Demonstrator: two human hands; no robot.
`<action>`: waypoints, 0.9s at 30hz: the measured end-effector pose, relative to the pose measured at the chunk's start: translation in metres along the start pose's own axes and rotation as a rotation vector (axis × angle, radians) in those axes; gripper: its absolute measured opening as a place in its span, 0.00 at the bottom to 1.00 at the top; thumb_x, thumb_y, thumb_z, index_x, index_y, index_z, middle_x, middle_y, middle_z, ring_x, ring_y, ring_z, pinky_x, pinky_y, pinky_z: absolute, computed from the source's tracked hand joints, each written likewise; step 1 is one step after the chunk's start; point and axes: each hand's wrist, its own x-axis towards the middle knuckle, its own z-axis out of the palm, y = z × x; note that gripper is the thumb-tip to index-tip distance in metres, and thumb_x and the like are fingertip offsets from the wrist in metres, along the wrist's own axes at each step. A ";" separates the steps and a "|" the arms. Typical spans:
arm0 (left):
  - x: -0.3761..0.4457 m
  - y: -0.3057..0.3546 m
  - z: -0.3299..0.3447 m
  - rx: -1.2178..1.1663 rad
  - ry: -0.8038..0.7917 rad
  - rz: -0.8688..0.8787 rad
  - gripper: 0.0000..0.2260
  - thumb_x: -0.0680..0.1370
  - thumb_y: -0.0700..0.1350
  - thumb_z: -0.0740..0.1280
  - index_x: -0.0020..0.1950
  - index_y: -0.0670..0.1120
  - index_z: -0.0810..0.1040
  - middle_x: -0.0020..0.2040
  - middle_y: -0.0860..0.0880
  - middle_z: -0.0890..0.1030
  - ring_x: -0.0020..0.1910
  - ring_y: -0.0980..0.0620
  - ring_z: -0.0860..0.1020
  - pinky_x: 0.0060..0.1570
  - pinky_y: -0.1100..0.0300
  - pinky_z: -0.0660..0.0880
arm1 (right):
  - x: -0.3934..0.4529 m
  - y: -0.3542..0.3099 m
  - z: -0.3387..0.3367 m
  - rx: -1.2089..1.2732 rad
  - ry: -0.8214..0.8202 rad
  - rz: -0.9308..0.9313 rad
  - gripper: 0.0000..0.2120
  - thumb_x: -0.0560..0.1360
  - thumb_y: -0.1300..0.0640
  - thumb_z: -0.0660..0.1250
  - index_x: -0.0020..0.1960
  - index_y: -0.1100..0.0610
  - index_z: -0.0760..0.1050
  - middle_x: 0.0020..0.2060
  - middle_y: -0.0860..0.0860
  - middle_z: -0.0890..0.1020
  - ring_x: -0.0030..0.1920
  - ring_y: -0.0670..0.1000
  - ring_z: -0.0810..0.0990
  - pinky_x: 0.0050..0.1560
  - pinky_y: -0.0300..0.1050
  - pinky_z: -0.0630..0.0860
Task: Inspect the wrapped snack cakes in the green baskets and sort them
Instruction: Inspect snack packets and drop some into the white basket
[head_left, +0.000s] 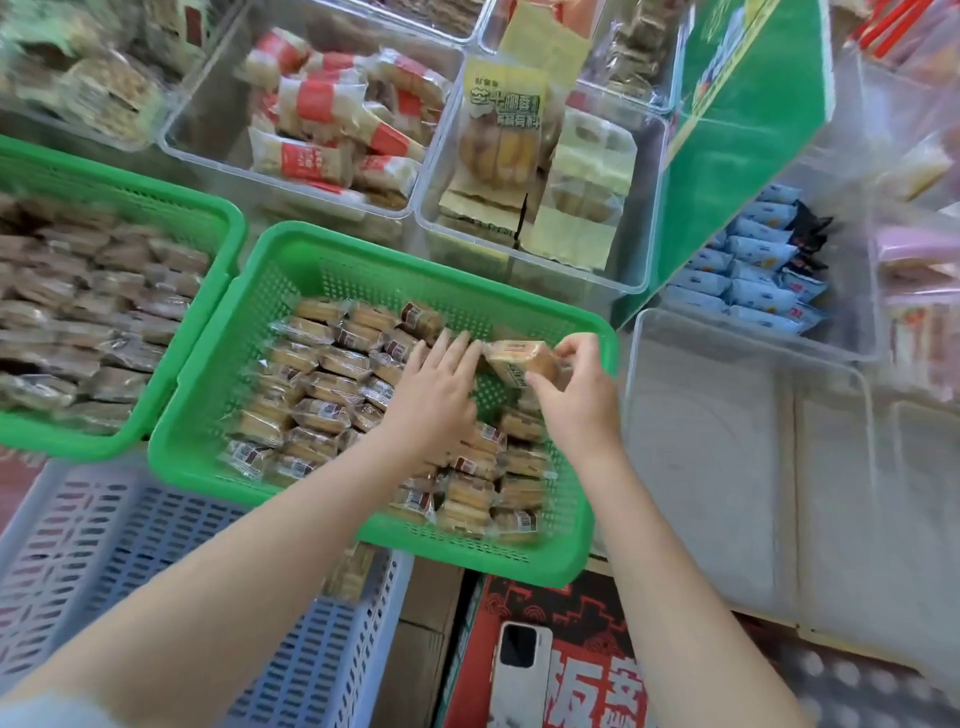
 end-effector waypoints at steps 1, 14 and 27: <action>0.003 -0.006 0.005 0.019 -0.017 0.005 0.31 0.85 0.54 0.52 0.83 0.46 0.43 0.84 0.47 0.45 0.82 0.48 0.42 0.79 0.47 0.39 | 0.005 0.002 0.005 -0.087 -0.033 -0.054 0.15 0.75 0.58 0.73 0.53 0.55 0.67 0.44 0.50 0.78 0.42 0.52 0.77 0.41 0.44 0.70; 0.000 -0.011 0.028 0.016 0.226 0.026 0.28 0.82 0.56 0.49 0.81 0.46 0.60 0.81 0.46 0.61 0.81 0.47 0.54 0.78 0.41 0.40 | 0.030 0.025 0.053 -0.571 -0.013 -0.465 0.12 0.66 0.61 0.79 0.45 0.61 0.79 0.42 0.56 0.78 0.44 0.59 0.77 0.41 0.52 0.75; -0.005 -0.012 0.033 0.019 0.237 0.168 0.26 0.83 0.57 0.52 0.80 0.51 0.63 0.82 0.46 0.59 0.81 0.44 0.54 0.77 0.37 0.51 | 0.025 0.021 0.045 -0.429 -0.067 -0.484 0.06 0.74 0.68 0.68 0.42 0.61 0.73 0.37 0.55 0.77 0.38 0.58 0.77 0.33 0.48 0.73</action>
